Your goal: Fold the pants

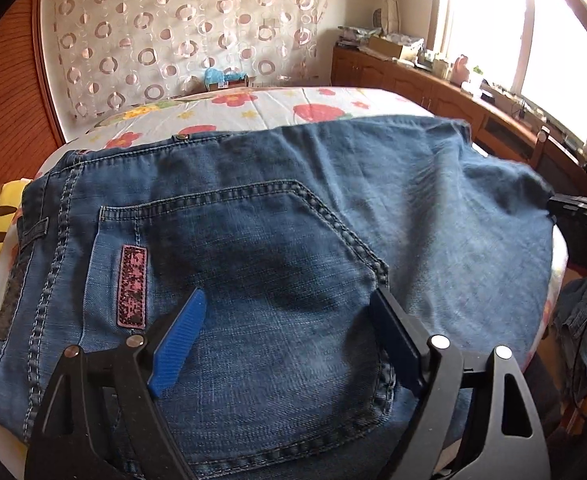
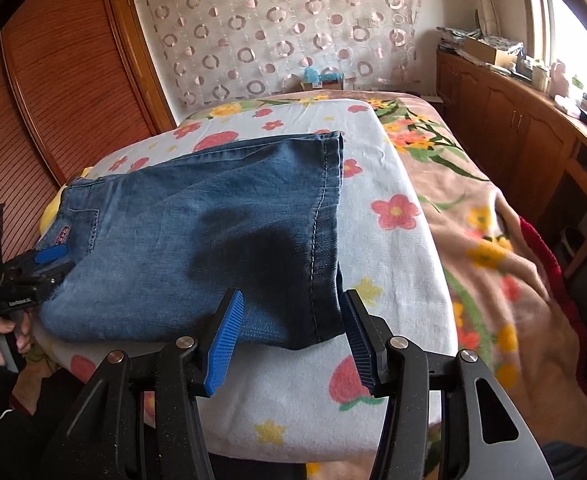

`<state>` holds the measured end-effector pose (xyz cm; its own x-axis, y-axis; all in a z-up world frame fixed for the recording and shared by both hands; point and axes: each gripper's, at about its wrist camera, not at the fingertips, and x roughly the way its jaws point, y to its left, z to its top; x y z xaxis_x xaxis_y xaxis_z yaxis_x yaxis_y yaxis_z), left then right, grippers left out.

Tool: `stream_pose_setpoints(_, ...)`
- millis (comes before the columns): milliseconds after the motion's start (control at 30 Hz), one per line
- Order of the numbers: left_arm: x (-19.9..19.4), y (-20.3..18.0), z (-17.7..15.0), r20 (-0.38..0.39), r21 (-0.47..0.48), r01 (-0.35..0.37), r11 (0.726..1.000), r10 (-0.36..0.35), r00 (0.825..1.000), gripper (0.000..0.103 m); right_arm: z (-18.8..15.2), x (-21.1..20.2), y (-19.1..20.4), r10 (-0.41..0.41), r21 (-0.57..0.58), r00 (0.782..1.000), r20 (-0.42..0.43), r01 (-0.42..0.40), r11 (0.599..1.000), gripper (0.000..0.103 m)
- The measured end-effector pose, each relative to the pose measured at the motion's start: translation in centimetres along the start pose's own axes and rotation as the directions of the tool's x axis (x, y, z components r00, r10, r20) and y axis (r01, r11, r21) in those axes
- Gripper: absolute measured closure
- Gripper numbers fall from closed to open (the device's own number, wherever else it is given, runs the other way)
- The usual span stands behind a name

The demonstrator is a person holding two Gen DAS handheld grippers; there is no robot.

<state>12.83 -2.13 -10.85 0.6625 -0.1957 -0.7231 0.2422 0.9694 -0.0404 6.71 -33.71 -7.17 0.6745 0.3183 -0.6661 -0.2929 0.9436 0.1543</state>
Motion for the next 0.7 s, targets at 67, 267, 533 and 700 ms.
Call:
stream_pose_setpoints(67,0.1,-0.2,0.1,-0.006,0.013,-0.011,1.0,0.011,1.0,0.017,-0.1,-0.1,0.0,-0.001,-0.002,1.0,0.001,0.001,1.0,0.05)
stream_pose_setpoints(267,0.2,-0.1,0.3,-0.009,0.013,-0.014,1.0,0.014,1.0,0.016,-0.5,0.2,0.6,-0.028,-0.048,1.0,-0.008,0.027,0.998,0.085)
stream_pose_setpoints(533,-1.4,0.4,0.7,-0.009,-0.01,-0.008,1.0,0.008,1.0,0.016,1.3,-0.9,2.1,0.06,-0.094,0.997,0.051,-0.055,0.994,0.098)
stream_pose_setpoints(700,-4.7,0.7,1.8,0.068,-0.012,-0.001,1.0,0.002,0.998,0.016,4.5,-2.1,4.7,0.137,-0.161,0.986,0.098,-0.12,0.98,0.098)
